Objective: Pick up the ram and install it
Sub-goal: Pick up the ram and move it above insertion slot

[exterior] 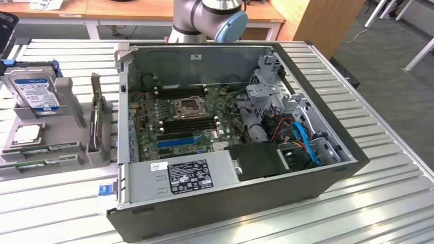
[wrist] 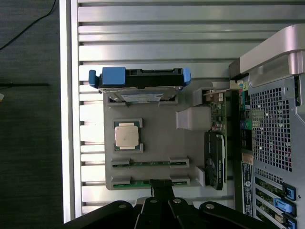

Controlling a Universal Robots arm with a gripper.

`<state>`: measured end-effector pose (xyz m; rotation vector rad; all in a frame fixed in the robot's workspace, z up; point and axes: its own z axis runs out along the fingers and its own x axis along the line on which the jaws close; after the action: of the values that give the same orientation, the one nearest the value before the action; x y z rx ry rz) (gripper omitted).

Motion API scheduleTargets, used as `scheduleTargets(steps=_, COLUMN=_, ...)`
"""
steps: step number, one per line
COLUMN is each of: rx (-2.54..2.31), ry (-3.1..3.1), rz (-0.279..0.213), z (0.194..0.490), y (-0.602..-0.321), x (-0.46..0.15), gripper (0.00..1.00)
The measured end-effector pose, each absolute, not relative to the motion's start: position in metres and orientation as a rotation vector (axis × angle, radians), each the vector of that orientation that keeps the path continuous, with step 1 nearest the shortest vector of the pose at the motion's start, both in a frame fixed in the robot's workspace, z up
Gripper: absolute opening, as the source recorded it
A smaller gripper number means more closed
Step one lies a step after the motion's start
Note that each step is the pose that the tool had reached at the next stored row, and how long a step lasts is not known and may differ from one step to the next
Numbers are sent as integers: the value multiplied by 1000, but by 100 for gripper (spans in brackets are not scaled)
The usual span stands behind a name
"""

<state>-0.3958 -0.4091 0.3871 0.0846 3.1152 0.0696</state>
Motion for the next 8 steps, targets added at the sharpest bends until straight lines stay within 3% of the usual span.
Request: scheduleTargets(steps=8, rx=85, ry=3115, rz=70, z=387, y=-409, x=-396, gripper=10)
